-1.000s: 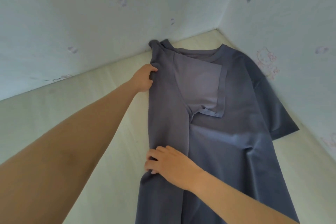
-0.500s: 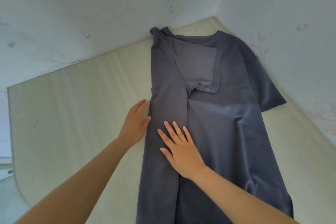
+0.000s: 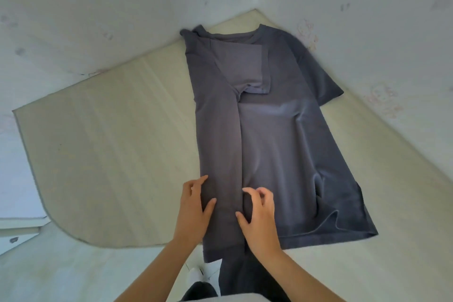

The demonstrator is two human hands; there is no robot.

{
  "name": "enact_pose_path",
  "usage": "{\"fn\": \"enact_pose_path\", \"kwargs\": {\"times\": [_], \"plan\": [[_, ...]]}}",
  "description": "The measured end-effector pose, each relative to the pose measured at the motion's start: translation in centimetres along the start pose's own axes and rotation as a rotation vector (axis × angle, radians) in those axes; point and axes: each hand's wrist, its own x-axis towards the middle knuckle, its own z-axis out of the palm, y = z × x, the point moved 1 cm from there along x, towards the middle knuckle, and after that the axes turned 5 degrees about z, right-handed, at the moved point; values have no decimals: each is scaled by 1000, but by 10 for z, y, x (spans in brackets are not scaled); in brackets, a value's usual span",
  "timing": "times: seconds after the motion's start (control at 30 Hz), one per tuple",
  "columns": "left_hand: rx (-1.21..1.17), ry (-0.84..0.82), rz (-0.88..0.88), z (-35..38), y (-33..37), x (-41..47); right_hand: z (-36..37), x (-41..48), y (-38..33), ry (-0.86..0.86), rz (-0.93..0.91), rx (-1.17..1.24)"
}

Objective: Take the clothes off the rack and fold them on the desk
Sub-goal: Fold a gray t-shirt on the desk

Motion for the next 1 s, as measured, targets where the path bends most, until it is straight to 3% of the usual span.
{"fn": "enact_pose_path", "kwargs": {"times": [0.13,0.37,0.5,0.57,0.73,0.8,0.9,1.0], "plan": [[-131,-32,-130,-2,9,-32,-2,-28,-4,-51,223,205],[-343,-98,-215,-6,11,-76,-7,-56,-3,-173,181,-22],[-431,-65,-289,-4,11,-83,-19,-65,-16,-78,175,394],[-482,-57,-354,-2,13,-84,-24,-67,-12,-28,168,424],[-360,-84,-414,4,24,-84,-32,-69,25,-394,330,91],[-288,-132,-430,7,25,-80,-43,-66,33,-312,267,53],[-249,-144,-454,8,22,-73,-70,-58,43,-24,112,-24],[-208,-33,-473,-7,13,-68,-94,-44,51,171,-43,-360]]}}
